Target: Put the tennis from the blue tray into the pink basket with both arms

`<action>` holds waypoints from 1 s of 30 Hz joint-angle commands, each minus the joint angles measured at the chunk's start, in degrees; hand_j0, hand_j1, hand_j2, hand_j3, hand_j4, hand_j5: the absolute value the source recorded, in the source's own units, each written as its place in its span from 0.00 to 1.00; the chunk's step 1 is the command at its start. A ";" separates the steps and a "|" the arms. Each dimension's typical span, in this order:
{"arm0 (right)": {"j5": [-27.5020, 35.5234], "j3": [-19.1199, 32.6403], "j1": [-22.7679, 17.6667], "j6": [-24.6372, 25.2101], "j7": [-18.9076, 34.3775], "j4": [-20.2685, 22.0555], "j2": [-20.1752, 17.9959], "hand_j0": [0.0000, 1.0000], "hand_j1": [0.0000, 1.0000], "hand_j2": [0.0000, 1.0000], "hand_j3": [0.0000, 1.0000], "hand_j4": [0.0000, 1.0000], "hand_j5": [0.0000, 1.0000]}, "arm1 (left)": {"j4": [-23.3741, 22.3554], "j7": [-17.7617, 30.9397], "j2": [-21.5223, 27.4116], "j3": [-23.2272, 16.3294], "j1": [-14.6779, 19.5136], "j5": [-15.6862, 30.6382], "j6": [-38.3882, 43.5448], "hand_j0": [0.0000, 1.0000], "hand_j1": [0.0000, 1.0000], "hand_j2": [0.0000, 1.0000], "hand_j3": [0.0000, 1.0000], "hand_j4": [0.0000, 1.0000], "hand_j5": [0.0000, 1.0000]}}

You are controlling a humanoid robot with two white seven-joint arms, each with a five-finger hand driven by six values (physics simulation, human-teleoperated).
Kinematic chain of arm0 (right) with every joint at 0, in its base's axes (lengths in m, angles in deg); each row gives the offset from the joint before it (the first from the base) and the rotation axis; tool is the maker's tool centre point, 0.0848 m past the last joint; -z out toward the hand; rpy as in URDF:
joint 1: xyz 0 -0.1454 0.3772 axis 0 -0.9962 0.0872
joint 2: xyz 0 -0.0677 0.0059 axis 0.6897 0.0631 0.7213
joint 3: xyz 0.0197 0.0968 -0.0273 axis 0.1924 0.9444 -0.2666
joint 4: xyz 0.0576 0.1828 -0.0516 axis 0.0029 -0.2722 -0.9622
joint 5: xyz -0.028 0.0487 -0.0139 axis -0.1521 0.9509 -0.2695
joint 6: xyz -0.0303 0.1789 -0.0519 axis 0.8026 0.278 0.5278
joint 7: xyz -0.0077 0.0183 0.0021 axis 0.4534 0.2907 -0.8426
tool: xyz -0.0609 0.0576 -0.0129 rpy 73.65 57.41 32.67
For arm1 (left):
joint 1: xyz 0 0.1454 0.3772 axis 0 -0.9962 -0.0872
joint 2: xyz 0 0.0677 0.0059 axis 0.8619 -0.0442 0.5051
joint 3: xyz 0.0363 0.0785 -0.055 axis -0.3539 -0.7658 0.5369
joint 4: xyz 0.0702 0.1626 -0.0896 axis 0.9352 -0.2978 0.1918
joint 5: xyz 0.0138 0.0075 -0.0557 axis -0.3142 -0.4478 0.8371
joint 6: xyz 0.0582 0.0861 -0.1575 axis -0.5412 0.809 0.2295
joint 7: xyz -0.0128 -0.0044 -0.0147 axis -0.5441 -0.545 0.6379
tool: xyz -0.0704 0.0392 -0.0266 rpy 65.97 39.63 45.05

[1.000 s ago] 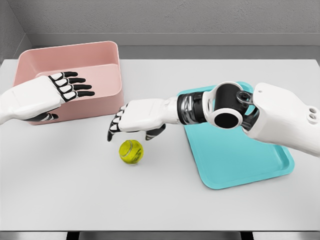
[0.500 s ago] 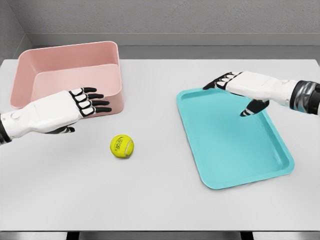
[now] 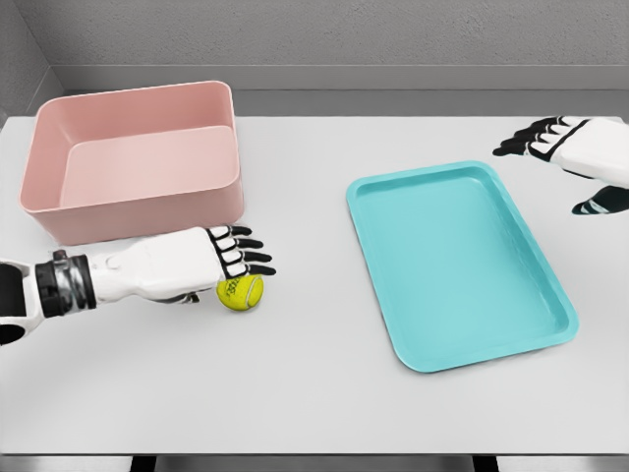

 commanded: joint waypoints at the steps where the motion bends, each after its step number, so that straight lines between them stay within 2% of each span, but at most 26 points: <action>1: 0.23 0.24 0.00 -0.27 0.03 0.12 -0.18 1.00 1.00 1.00 1.00 1.00 1.00 | -0.02 0.37 -1.19 -1.24 0.18 -1.70 0.08 1.00 1.00 1.00 1.00 1.00 1.00; 6: 0.23 0.24 -0.09 -0.27 0.03 0.12 0.34 1.00 1.00 1.00 1.00 1.00 1.00 | -0.02 0.37 -1.02 -3.00 3.08 -5.13 0.08 1.00 1.00 1.00 1.00 1.00 1.00; 7: 0.15 0.33 0.00 -0.27 0.03 0.12 1.57 1.00 1.00 1.00 1.00 1.00 1.00 | -0.02 0.55 -1.02 -3.00 3.52 -5.30 0.08 1.00 1.00 1.00 1.00 1.00 1.00; 9: 0.15 0.33 0.35 -0.18 0.03 0.03 2.45 1.00 1.00 1.00 1.00 1.00 1.00 | -0.02 3.97 -1.10 -3.09 3.61 -5.30 0.08 1.00 1.00 1.00 1.00 1.00 1.00; 17: 0.23 0.42 0.44 -0.09 0.03 -0.06 2.45 1.00 1.00 1.00 1.00 1.00 1.00 | -0.11 5.03 -0.93 -3.71 3.96 -5.22 0.08 1.00 1.00 1.00 1.00 1.00 1.00; 19: 0.23 1.73 0.35 -0.18 0.03 0.12 2.37 1.00 1.00 1.00 1.00 1.00 1.00 | -0.11 5.03 -0.67 -3.71 4.22 -5.30 0.08 1.00 1.00 1.00 1.00 1.00 1.00; 24: 0.23 1.73 0.35 -0.18 0.03 0.21 2.37 1.00 1.00 1.00 1.00 1.00 1.00 | -0.20 5.03 -0.58 -6.34 7.65 -5.74 0.08 1.00 1.00 1.00 1.00 1.00 1.00; 29: 0.23 1.73 0.26 -0.18 0.03 0.21 2.37 1.00 1.00 1.00 1.00 1.00 1.00 | -0.11 7.93 -0.31 -6.87 8.00 -7.15 0.08 1.00 1.00 1.00 1.00 1.00 1.00; 30: 0.23 1.73 0.26 -0.18 0.03 0.12 2.37 1.00 1.00 1.00 1.00 1.00 1.00 | -0.11 8.02 -0.22 -7.57 8.96 -7.24 0.08 1.00 1.00 1.00 1.00 1.00 1.00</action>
